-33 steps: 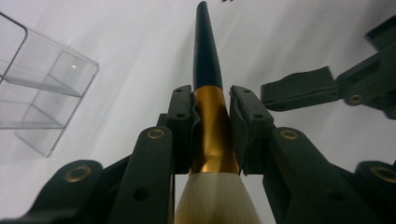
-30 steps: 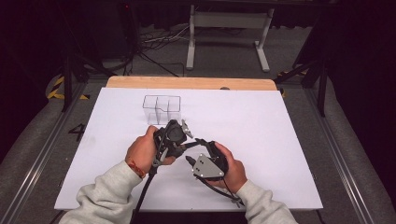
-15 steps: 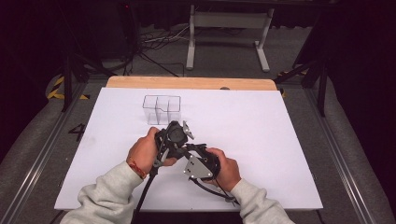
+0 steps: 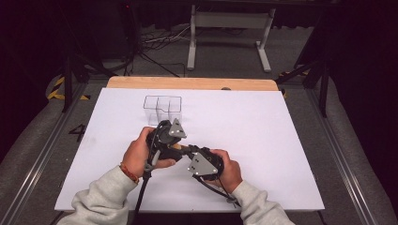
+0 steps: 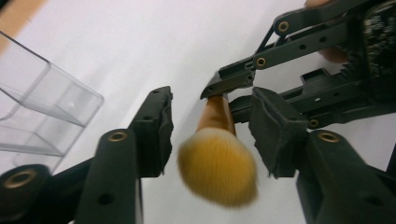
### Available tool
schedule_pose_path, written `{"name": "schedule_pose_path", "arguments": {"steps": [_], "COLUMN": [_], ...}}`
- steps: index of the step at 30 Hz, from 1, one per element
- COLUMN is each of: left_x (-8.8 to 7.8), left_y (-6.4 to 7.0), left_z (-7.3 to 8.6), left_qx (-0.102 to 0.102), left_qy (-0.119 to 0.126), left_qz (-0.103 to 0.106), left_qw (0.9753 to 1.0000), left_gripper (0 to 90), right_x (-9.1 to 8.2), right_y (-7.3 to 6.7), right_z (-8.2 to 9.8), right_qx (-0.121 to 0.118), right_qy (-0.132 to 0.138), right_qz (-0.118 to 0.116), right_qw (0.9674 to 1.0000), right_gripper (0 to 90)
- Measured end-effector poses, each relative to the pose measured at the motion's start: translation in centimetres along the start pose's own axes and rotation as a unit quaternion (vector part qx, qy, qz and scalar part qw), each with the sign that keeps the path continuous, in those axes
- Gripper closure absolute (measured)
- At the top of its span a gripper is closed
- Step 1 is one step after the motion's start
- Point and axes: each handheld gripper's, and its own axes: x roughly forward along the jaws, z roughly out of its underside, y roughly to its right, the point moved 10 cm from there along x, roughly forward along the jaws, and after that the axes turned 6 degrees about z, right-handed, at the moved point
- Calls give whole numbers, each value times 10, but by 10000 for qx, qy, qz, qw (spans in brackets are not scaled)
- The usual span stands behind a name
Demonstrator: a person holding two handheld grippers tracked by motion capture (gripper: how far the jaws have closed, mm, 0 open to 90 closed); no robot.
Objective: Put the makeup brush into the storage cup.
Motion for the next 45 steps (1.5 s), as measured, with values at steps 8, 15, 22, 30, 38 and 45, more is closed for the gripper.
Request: {"name": "schedule_pose_path", "arguments": {"steps": [8, 15, 22, 30, 38, 45], "left_x": [-25, -41, -55, -59, -62, -63], "left_y": [-13, -24, -30, -26, -29, -32], "left_z": [11, 39, 88, 133, 161, 171], "left_qx": [-99, -118, -333, -574, -913, -1029], "left_qy": [1150, 1724, 2104, 2380, 2520, 2602], "left_qz": [-621, -954, -1228, -1391, -1398, -1343], "left_qw": [9914, 9803, 9693, 9595, 9532, 9506], "left_gripper": [168, 103, 101, 85, 77, 44], "right_x": [-5, -7, -7, -6, 3, 13], "right_y": [16, 26, 39, 47, 56, 68], "right_z": [8, 12, 16, 14, 6, -3], "right_qx": [561, 1036, 1715, 2191, 2604, 2940], "right_qy": [25, 141, 318, 450, 608, 753], "right_qz": [-19, -133, -305, -427, -508, -570], "right_qw": [9984, 9944, 9842, 9737, 9623, 9511], "right_gripper": [749, 749, 750, 750, 750, 750]}}
